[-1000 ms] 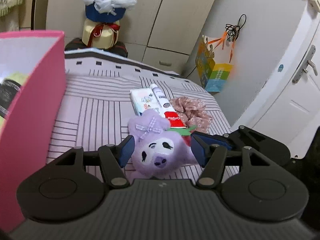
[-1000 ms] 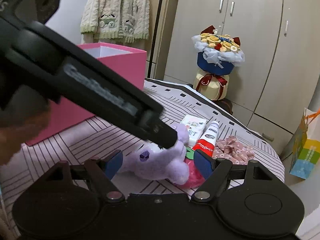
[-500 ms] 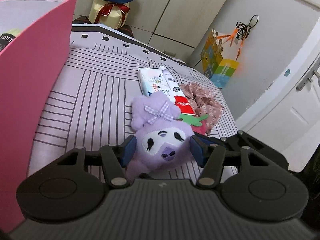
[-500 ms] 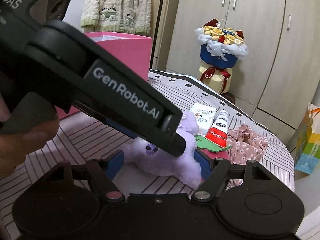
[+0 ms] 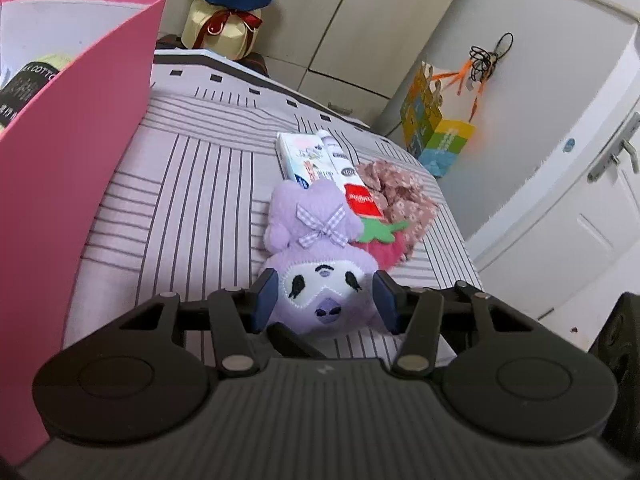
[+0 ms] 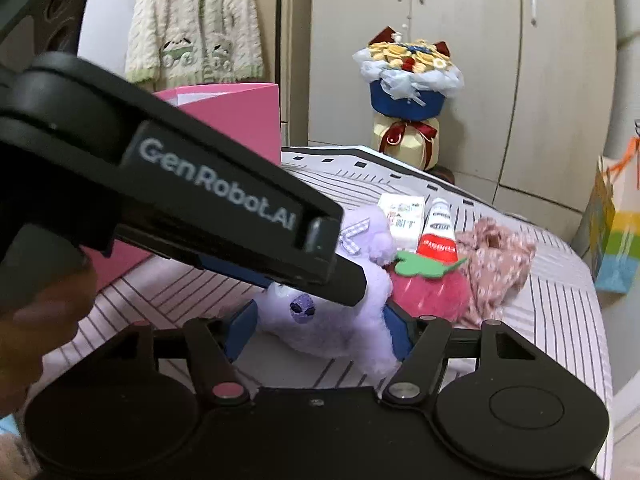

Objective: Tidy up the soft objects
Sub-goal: 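Carry the purple plush toy with the left gripper into the pink box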

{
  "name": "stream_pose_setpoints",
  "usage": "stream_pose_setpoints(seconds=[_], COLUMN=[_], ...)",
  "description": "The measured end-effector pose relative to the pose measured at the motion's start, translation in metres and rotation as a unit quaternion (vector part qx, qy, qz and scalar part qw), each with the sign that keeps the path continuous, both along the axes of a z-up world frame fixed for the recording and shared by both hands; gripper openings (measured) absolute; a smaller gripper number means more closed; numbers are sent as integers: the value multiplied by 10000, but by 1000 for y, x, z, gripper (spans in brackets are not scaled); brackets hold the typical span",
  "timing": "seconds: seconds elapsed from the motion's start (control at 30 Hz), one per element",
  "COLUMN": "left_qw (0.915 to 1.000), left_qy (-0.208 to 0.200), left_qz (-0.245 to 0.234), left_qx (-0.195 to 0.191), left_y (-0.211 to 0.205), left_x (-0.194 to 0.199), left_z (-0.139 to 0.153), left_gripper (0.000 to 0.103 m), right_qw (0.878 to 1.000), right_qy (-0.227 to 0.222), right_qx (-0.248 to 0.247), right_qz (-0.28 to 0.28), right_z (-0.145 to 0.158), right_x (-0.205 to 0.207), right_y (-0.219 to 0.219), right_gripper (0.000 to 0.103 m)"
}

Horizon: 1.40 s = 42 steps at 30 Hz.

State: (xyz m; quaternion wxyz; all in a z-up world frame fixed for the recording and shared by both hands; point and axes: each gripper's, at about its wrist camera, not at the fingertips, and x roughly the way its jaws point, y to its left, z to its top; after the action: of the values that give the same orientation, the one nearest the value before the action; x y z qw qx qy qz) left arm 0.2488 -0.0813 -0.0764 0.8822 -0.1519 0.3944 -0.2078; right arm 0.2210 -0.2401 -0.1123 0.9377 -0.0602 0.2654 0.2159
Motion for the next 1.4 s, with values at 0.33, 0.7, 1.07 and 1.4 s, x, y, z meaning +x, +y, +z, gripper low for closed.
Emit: stream_pose_setpoints(seconds=[0.33, 0.7, 1.07, 1.4], left_qw=[9984, 9974, 9929, 9925], left_qy=[145, 267, 268, -325], left_qz=[-330, -592, -1155, -1175], left_qx=[425, 303, 115, 90], left_y=[2, 16, 39, 68], left_x=[-27, -59, -87, -122], left_z=[19, 32, 68, 114], left_gripper=[50, 50, 50, 50], right_qw=[9989, 9978, 9983, 9992], right_qy=[59, 239, 485, 332], right_qx=[388, 507, 291, 132], right_qz=[-272, -359, -112, 150], right_z=[13, 30, 74, 123], right_x=[-34, -55, -95, -122], right_y=[3, 7, 17, 34], right_gripper=[65, 65, 68, 68])
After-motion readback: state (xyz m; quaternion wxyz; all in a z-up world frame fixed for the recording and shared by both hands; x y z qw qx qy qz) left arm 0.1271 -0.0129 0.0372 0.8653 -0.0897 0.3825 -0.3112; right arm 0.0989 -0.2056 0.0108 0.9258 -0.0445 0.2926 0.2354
